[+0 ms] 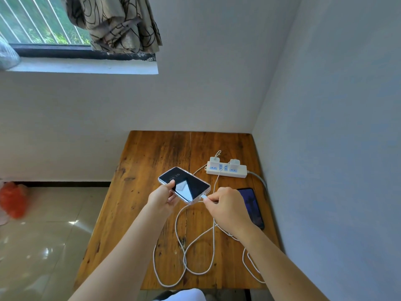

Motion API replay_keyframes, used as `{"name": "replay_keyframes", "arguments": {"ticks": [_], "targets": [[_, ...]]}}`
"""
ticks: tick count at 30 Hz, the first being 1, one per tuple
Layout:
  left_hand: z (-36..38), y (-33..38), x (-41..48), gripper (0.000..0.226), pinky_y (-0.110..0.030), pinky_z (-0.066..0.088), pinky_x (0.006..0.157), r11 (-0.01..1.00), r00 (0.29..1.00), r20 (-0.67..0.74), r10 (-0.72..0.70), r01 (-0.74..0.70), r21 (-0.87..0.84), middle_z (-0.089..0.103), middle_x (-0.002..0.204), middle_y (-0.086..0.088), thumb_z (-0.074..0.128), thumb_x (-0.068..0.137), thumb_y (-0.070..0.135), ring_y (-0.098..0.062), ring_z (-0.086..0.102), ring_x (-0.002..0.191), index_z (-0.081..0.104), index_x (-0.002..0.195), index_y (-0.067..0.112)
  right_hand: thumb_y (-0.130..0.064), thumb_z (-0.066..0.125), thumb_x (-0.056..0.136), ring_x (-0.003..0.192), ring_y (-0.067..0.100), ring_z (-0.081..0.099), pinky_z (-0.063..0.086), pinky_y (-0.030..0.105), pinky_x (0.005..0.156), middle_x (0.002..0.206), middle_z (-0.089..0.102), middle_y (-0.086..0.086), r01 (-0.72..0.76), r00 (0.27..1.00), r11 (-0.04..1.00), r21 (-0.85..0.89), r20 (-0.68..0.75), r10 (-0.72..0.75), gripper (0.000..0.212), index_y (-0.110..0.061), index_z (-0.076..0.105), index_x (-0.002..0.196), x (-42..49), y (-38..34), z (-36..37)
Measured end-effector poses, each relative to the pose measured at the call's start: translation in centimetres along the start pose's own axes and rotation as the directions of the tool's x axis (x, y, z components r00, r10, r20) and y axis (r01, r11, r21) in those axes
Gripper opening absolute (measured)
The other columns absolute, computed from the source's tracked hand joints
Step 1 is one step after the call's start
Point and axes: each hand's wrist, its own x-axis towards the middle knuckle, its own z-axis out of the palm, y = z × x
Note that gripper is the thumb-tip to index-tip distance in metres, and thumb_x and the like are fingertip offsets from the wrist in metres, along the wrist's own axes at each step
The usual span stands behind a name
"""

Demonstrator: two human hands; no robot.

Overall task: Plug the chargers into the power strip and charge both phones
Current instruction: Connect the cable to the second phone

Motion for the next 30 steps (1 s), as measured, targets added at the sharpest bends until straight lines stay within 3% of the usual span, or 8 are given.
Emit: {"name": "replay_keyframes", "arguments": {"ticks": [4,8,11,18,30], "targets": [[0.1,-0.2,0.1,0.038,-0.034,0.055,0.058,1.0,1.0,0.029,-0.007,0.007,-0.005,0.064,0.112,-0.019,0.061,0.088,0.005,-0.031,0.064,0.091,0.048,0.124,0.007,-0.027,0.063,0.088,0.053,0.008,0.057,0.034,0.008,0.048,0.053,0.051,-0.018,-0.023,1.0,0.999,0.026,-0.01,0.024,0.021,-0.018,0.073,0.071,0.3,-0.1,0.0],[0.3,0.3,0.4,0.041,-0.034,0.057,0.071,0.999,0.998,0.055,-0.04,0.042,-0.024,0.066,0.113,-0.019,0.062,0.088,0.007,-0.03,0.066,0.097,0.049,0.127,0.006,-0.028,0.064,0.086,0.059,0.009,0.062,0.042,0.01,0.05,0.059,0.064,-0.008,-0.079,0.996,0.993,0.087,0.037,0.077,0.02,-0.019,0.074,0.071,0.7,0.2,-0.2],[0.3,0.4,0.5,0.042,-0.032,0.057,0.066,0.997,0.995,0.082,-0.053,0.057,-0.049,0.067,0.112,-0.016,0.064,0.087,0.011,-0.027,0.067,0.095,0.051,0.126,0.007,-0.029,0.066,0.085,0.063,0.008,0.064,0.043,0.009,0.048,0.064,0.069,-0.003,-0.108,0.992,0.985,0.136,0.085,0.097,0.018,-0.019,0.075,0.073,0.9,0.8,-0.4],[0.2,0.5,1.0,0.032,-0.033,0.056,0.057,0.997,0.984,0.17,-0.049,0.059,-0.054,0.07,0.103,-0.014,0.059,0.09,0.015,-0.025,0.069,0.088,0.052,0.121,0.009,-0.029,0.069,0.083,0.064,0.003,0.064,0.042,0.007,0.048,0.062,0.061,-0.021,-0.13,0.988,0.985,0.112,0.102,0.119,0.011,-0.021,0.077,0.084,1.2,1.3,-0.4],[-0.2,1.0,1.8,0.025,-0.037,0.052,0.063,0.999,0.961,0.274,-0.027,0.034,-0.019,0.07,0.107,-0.012,0.05,0.095,0.017,-0.025,0.067,0.094,0.051,0.12,0.013,-0.028,0.07,0.083,0.065,0.006,0.064,0.041,0.007,0.053,0.065,0.06,-0.021,-0.124,0.988,0.986,0.111,0.106,0.112,0.012,-0.019,0.076,0.086,1.7,1.6,-0.3]]}}
